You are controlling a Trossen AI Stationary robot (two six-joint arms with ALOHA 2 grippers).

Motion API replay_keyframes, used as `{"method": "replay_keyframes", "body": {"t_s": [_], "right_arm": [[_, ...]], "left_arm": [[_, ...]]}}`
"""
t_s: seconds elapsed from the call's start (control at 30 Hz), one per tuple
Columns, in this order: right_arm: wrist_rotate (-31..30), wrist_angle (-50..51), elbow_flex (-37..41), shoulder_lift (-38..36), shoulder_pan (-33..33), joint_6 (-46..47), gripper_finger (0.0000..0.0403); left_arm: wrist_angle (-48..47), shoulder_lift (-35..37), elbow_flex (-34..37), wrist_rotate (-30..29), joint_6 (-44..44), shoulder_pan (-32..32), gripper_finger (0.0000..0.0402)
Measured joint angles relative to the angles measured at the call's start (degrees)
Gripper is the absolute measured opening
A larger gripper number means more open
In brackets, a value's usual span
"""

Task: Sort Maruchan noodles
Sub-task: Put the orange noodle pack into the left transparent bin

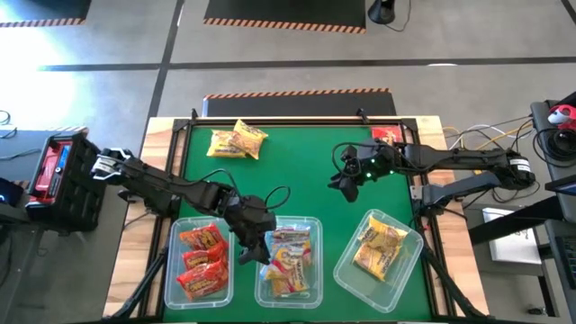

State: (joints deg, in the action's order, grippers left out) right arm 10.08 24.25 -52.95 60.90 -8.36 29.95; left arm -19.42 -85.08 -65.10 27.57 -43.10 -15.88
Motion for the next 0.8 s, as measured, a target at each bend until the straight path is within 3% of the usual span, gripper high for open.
{"method": "replay_keyframes", "body": {"t_s": [0.53, 0.8], "right_arm": [[-6.8, 6.0, 0.0, 0.0, -0.3, -1.5, 0.0153], [-20.9, 14.0, 0.0, 0.0, -4.2, -4.4, 0.0153]], "left_arm": [[0.1, 0.0, -0.8, 0.0, 2.6, 3.3, 0.011], [0.2, 0.1, -2.1, 0.1, 6.6, 7.7, 0.011]]}}
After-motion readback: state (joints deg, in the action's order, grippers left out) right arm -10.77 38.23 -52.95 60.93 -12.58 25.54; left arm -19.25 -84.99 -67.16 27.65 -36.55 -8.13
